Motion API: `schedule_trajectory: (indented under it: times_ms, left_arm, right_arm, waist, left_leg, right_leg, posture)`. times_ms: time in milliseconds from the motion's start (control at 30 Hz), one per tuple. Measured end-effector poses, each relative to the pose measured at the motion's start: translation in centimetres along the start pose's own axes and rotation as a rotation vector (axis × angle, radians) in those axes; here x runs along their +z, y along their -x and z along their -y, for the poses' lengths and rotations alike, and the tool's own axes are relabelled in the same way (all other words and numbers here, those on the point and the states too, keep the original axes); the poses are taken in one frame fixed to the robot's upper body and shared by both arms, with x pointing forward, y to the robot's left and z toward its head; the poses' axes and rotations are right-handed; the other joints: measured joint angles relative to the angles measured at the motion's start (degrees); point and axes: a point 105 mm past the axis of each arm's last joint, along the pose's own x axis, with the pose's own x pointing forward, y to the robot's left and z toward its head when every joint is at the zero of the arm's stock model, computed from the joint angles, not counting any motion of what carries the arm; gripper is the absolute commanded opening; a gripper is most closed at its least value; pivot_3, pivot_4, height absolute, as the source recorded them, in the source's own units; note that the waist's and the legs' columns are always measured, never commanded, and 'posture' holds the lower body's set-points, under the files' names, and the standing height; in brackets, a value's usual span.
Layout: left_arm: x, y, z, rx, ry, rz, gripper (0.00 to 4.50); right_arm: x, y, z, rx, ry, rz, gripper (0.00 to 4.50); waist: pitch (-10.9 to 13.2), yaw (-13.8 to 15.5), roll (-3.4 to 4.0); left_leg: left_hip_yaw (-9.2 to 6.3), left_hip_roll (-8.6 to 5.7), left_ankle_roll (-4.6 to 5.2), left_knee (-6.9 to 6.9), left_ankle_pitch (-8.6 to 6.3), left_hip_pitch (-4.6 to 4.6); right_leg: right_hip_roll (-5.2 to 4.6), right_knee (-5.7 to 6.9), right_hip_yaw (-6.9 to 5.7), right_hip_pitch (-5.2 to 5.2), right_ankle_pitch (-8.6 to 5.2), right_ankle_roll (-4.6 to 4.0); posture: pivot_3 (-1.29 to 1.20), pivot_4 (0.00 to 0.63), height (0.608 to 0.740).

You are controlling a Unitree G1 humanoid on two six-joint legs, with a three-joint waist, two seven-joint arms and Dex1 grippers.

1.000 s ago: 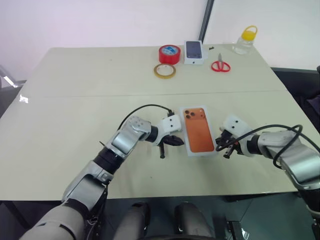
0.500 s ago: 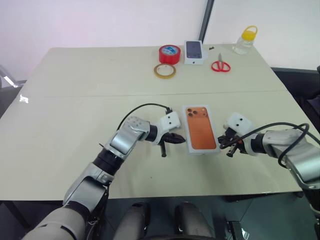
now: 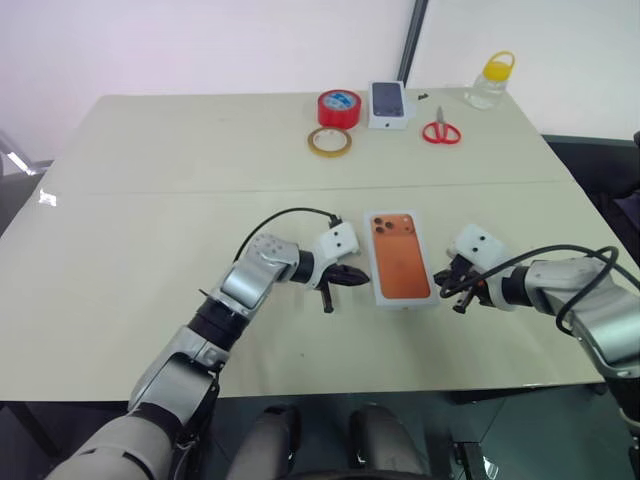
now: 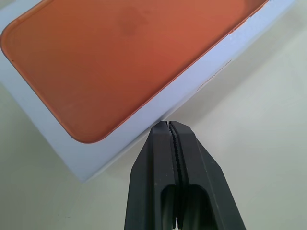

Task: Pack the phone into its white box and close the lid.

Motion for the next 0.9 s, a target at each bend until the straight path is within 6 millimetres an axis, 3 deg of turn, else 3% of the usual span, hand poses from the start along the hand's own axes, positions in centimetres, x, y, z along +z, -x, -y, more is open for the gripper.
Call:
schedule_trajectory:
  times_ms: [333, 467, 567, 667, 767, 900]
  left_arm:
    - [-0.1, 0.1, -0.4, 0.018, 0.017, 0.007, 0.00]
    - [-0.2, 1.5, -1.9, 0.078, 0.063, 0.038, 0.00]
    - [1.7, 2.7, -3.8, 0.140, 0.078, 0.106, 0.00]
    - [4.5, 2.9, -5.3, 0.181, 0.054, 0.163, 0.00]
    - [5.0, 1.6, -5.7, 0.195, 0.028, 0.153, 0.00]
    - [2.7, -1.4, -5.4, 0.190, 0.058, 0.047, 0.00]
  right_arm:
    - [-0.1, 0.0, 0.3, -0.007, 0.003, -0.002, 0.04]
    - [-0.1, 1.1, 1.5, -0.048, 0.019, 0.005, 0.04]
    - [0.4, 2.4, 2.0, -0.054, 0.042, 0.041, 0.04]
    - [0.5, 2.7, 0.4, 0.023, 0.056, 0.070, 0.04]
    - [0.8, 2.3, -1.5, 0.101, 0.068, 0.094, 0.04]
    - [-0.1, 1.2, -2.9, 0.128, 0.061, 0.055, 0.04]
  waist:
    - [0.00, -0.01, 0.00]
    - [0.01, 0.03, 0.01]
    - [0.02, 0.15, -0.02]
    - [0.03, 0.39, -0.03]
    - [0.03, 0.43, -0.03]
    - [0.04, 0.20, -0.05]
  left_leg:
    - [0.00, 0.00, -0.01, 0.00, 0.01, 0.00]
    - [0.00, 0.00, 0.00, -0.01, 0.00, 0.00]
    - [0.00, 0.00, 0.01, 0.03, 0.00, -0.01]
    - [0.00, -0.01, 0.02, 0.04, -0.01, -0.01]
    - [0.00, -0.02, 0.01, 0.04, -0.01, 0.01]
    - [0.00, -0.01, 0.03, 0.04, -0.02, 0.00]
  right_leg:
    - [0.00, 0.00, 0.00, 0.00, 0.00, 0.00]
    - [0.00, 0.00, 0.00, -0.02, 0.00, 0.00]
    - [0.00, -0.03, -0.03, 0.04, 0.00, 0.00]
    - [-0.01, -0.07, -0.05, 0.08, 0.00, 0.01]
    - [-0.02, -0.07, -0.05, 0.09, 0.00, 0.01]
    - [-0.01, -0.04, -0.05, 0.06, 0.00, 0.01]
  posture:
    - [0.00, 0.150, 0.740]
    - [0.00, 0.150, 0.740]
    - [0.00, 0.150, 0.740]
    - [0.00, 0.150, 0.740]
    - [0.00, 0.150, 0.740]
    - [0.00, 0.150, 0.740]
